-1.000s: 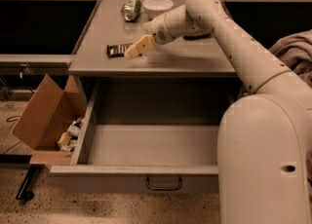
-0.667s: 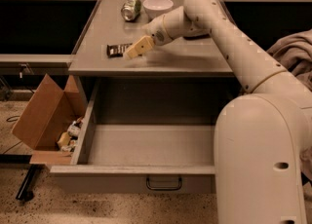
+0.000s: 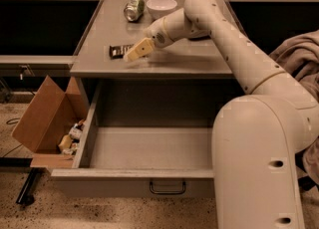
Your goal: Place rxbar chocolate into top drawer
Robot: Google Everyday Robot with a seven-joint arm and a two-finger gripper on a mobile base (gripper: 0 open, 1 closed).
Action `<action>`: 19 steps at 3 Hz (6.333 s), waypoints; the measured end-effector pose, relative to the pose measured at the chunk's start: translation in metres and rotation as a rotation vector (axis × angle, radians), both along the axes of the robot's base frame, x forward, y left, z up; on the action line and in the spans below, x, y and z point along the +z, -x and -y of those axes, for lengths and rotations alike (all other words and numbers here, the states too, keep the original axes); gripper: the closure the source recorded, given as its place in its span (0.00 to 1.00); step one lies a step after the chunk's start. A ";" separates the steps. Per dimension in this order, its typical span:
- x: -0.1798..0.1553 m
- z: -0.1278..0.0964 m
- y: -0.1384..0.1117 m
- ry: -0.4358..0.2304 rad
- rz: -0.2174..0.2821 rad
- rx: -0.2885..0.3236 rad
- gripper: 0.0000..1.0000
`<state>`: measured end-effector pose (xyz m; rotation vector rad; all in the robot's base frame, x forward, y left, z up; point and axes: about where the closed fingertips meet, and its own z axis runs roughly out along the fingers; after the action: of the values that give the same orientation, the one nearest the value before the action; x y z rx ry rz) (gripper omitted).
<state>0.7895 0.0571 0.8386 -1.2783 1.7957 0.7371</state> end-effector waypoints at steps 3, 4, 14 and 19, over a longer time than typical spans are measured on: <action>-0.007 -0.003 -0.001 0.020 -0.009 0.001 0.39; -0.011 -0.007 0.000 0.041 -0.014 0.013 0.63; -0.084 0.061 0.198 0.291 0.041 0.089 1.00; -0.149 0.079 0.212 0.301 -0.133 0.029 0.27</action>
Offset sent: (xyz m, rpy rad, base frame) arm 0.0015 -0.0028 -0.0028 -0.0222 0.0058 -0.0022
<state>0.5771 -0.0218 0.6899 -1.4811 2.0589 0.5942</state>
